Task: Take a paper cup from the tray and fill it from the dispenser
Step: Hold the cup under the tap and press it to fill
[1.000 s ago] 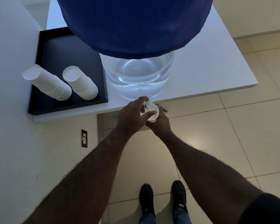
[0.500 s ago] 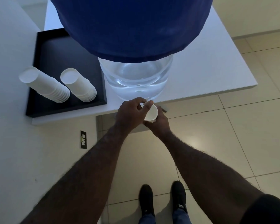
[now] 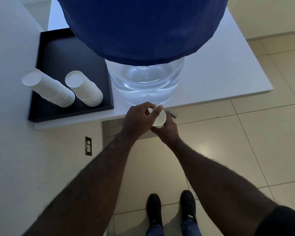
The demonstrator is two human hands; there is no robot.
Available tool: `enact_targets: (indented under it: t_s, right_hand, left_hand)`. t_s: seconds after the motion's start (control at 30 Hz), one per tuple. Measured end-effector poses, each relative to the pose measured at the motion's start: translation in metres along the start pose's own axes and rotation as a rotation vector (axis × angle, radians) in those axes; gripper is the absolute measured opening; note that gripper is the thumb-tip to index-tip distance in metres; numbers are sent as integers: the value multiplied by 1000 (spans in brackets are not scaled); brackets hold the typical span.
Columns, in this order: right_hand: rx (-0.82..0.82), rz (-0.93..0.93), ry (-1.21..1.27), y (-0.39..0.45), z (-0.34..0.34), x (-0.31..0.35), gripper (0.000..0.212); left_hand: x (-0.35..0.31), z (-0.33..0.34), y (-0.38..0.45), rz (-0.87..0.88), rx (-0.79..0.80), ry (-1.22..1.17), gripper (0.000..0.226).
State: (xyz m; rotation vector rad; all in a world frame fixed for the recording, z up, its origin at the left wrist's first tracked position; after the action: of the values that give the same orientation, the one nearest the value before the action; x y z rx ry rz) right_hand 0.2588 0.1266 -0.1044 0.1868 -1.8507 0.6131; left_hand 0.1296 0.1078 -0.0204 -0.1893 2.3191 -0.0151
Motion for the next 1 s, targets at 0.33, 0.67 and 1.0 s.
enact_targets:
  t_s: [0.33,0.67,1.0]
  right_hand:
    - [0,-13,-29,0,-2,2,61]
    - [-20,-41,-47,-4,-5,1,62]
    - [-18,-27,-53,-1,-4,-1,57]
  left_hand:
    - [1,1,-1,-25,-4,-28,42]
    - [1,4,-1,-34,-5,-32,46]
    - [3,6,1,-37,-20,-33,51]
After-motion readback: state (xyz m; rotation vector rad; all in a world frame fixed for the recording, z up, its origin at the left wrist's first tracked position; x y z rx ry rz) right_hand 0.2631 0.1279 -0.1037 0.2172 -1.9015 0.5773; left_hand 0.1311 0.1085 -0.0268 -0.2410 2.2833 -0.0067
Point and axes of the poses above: each hand's wrist, its own y-axis towards the middle knuckle, its own z-axis out of the palm, x = y × z, the point moved 5 cm from there along y, towards the middle knuckle, and after that the axes turned 12 degrees about x, right-handed, at the moved point
